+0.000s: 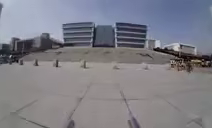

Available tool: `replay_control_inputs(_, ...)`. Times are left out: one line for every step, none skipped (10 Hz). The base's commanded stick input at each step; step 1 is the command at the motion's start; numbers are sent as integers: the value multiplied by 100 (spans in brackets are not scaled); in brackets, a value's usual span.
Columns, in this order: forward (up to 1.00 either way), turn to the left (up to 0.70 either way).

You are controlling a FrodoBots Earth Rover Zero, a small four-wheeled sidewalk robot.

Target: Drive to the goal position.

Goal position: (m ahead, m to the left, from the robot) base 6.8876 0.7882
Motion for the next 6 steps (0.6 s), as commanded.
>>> replay_control_inputs(100,0)
replay_control_inputs(100,0)
replay_control_inputs(100,0)
replay_control_inputs(100,8)
replay_control_inputs(100,25)
replay_control_inputs(100,27)
